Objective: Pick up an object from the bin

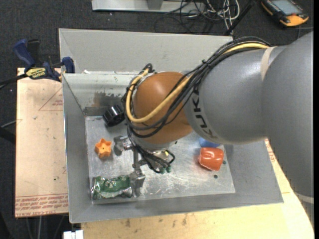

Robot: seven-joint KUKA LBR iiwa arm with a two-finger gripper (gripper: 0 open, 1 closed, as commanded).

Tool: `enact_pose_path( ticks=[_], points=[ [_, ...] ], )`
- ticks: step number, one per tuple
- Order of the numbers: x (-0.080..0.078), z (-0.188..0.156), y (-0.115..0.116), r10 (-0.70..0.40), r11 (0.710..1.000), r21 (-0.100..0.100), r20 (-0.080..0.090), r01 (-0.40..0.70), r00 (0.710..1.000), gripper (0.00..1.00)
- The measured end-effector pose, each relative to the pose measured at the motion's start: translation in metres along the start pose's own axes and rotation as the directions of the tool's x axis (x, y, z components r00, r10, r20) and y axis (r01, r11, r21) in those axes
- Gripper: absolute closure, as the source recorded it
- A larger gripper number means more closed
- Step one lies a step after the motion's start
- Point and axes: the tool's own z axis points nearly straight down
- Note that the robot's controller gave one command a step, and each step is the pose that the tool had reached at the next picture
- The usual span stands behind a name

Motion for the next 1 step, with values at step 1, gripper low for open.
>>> enact_pose_path(
  ticks=[1],
  points=[
    [-0.0142,0.0826,0.0533,-0.163,0.987,-0.001,0.019,0.163,0.986,1.00]
  ],
)
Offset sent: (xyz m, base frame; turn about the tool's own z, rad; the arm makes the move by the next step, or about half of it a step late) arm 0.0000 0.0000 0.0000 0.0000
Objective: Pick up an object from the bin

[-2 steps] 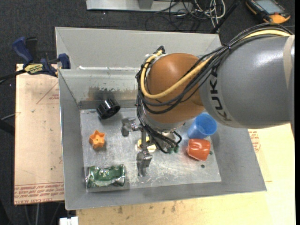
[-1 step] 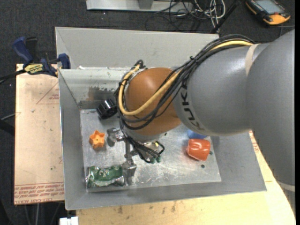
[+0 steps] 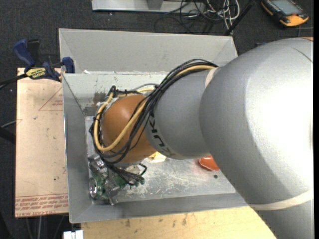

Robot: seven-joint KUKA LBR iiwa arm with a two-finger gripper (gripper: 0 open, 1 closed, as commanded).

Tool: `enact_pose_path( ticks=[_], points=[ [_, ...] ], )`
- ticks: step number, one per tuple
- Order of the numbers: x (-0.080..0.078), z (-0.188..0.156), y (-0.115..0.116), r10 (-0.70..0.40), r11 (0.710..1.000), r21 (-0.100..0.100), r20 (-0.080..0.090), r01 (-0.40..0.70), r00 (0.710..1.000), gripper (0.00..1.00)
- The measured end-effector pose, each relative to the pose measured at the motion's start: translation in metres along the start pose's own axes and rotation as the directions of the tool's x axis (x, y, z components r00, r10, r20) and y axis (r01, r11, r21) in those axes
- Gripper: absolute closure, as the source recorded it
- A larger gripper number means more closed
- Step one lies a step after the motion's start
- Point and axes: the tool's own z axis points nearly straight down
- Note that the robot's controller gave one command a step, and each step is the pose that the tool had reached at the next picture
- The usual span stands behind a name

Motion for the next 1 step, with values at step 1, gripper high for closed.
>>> enact_pose_path(
  ticks=[1],
  points=[
    [0.0000,0.0000,0.0000,0.000,1.000,0.000,0.000,0.000,1.000,1.00]
  ],
)
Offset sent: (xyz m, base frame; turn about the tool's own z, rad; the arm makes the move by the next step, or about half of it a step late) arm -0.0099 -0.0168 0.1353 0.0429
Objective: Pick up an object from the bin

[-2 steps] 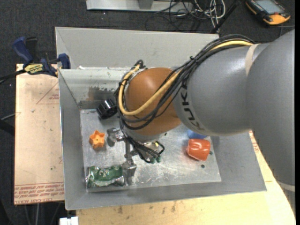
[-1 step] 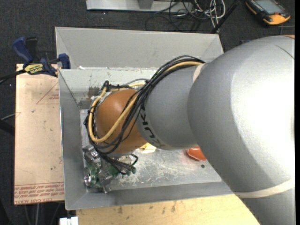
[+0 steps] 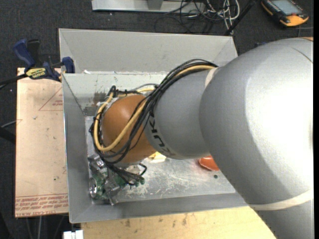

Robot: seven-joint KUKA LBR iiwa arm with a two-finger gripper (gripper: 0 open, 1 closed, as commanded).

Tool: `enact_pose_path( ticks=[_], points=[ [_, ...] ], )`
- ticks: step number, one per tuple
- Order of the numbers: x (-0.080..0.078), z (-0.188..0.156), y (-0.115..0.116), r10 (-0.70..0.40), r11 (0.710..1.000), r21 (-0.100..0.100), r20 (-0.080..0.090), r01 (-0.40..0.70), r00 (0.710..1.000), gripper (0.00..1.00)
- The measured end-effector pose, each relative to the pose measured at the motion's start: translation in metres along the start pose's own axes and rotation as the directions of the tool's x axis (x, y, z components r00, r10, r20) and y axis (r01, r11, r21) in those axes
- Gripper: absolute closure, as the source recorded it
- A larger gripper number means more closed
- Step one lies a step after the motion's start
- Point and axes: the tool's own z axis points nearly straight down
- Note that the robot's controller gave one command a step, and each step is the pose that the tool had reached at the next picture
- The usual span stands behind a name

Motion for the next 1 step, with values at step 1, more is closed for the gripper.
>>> enact_pose_path(
  ticks=[1],
  points=[
    [0.0131,-0.1356,-0.0101,0.044,0.999,0.000,-0.016,-0.044,0.999,1.00]
  ],
)
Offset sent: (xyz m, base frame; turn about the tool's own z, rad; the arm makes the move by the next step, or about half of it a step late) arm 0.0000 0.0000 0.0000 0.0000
